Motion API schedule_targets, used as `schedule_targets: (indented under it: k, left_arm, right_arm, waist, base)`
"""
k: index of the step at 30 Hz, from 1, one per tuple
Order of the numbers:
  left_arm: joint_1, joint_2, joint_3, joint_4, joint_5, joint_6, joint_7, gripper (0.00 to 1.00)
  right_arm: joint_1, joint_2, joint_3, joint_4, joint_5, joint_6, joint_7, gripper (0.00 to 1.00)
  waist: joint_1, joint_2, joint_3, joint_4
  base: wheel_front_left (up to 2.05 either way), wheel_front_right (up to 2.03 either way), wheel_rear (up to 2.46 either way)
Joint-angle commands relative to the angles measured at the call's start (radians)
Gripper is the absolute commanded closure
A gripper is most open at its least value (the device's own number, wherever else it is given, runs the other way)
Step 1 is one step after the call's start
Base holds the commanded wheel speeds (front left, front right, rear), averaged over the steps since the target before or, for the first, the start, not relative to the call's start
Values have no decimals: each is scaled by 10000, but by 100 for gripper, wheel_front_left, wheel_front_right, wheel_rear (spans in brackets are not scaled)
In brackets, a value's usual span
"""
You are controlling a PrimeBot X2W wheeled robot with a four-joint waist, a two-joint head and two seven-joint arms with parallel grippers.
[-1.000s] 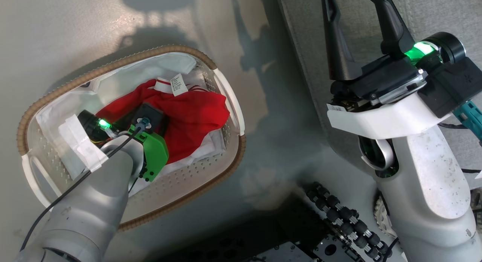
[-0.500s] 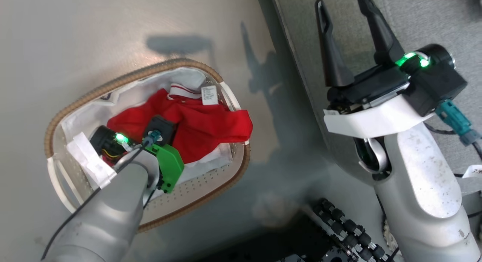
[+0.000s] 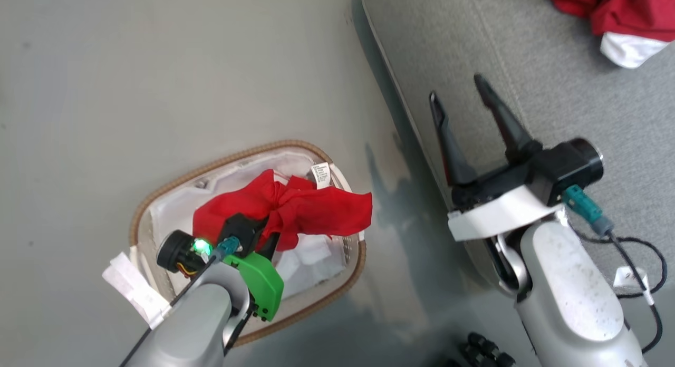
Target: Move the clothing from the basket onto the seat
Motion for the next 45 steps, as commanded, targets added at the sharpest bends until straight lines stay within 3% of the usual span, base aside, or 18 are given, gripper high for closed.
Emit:
schedule_targets:
  k: [1, 19, 30, 36, 45]
  left_arm:
    - [351, 41, 118, -240, -7, 0, -38, 100]
    - [2435, -460, 2016, -3821, 941, 0, -39, 100]
    - [2827, -656, 2800, -5508, 1159, 0, -38, 100]
    - [2722, -730, 2982, -5897, 1198, 0, -38, 100]
    - [2436, -895, 2589, -5959, 1187, 0, -38, 100]
  right_arm:
    - [347, -39, 51, 126, -78, -14, -44, 0]
    - [2494, -40, 101, 896, -359, -14, -44, 0]
    - [3249, -40, 422, 1088, -186, -14, -44, 0]
    - [3263, -46, 1036, 1051, -402, -14, -44, 0]
    - [1766, -434, 2866, 1095, -807, -14, -44, 0]
  waist:
    - [0, 0, -1468, 618]
    - [0, 0, -4201, 2133]
    - [0, 0, -5365, 2500]
    - [0, 0, -5549, 2594]
    - [0, 0, -5469, 2883]
  base:
    - [0, 0, 0]
    - [0, 0, 0]
    - [0, 0, 0]
    - [0, 0, 0]
    - [0, 0, 0]
